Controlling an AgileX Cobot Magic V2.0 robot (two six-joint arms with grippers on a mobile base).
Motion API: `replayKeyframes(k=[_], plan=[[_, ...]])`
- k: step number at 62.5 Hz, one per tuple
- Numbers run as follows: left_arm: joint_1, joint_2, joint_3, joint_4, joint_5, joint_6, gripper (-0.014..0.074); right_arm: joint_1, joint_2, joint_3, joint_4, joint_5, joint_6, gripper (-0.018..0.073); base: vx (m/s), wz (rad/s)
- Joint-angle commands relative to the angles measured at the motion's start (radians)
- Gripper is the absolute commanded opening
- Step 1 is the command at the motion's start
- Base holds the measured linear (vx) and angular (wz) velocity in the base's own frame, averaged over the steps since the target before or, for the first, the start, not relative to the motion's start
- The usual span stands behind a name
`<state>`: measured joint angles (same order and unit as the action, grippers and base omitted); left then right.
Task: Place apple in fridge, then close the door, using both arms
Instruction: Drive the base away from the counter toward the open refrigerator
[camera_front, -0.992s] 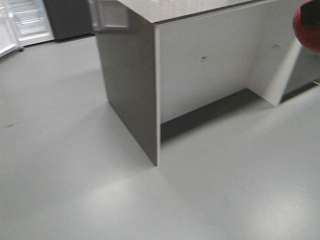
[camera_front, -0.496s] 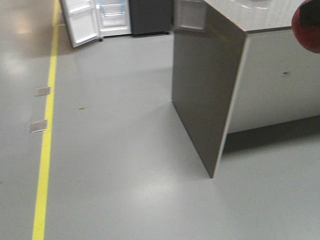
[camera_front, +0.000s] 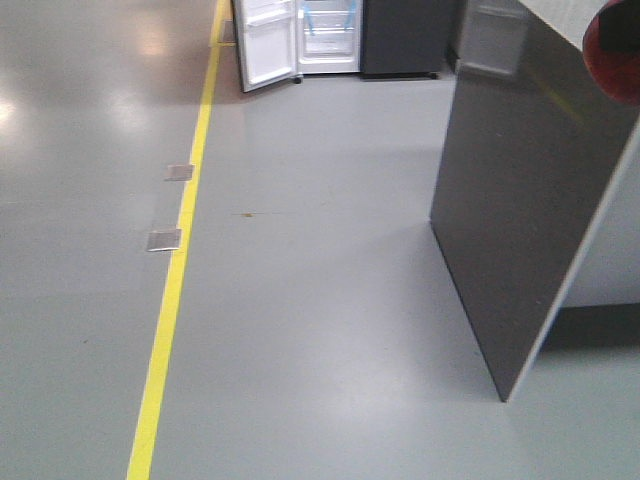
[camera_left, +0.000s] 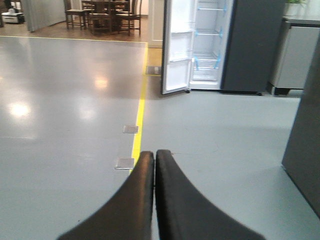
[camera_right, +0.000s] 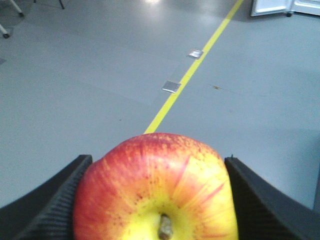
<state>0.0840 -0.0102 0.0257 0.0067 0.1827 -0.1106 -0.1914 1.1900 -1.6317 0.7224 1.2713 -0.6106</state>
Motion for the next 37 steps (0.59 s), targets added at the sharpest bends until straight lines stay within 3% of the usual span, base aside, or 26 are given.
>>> replayKeyframes(k=[1,37], plan=[[-0.028,-0.016,0.028,-0.007,-0.071,-0.008,-0.0006,-0.006,-0.019,-0.028,0.049,-0.055,-0.012,0.0069,0.17,0.34],[-0.035,-0.016,0.028,-0.007,-0.071,-0.008,-0.0006,-0.006,-0.019,-0.028,0.049,-0.055,-0.012,0.0069,0.21,0.26]])
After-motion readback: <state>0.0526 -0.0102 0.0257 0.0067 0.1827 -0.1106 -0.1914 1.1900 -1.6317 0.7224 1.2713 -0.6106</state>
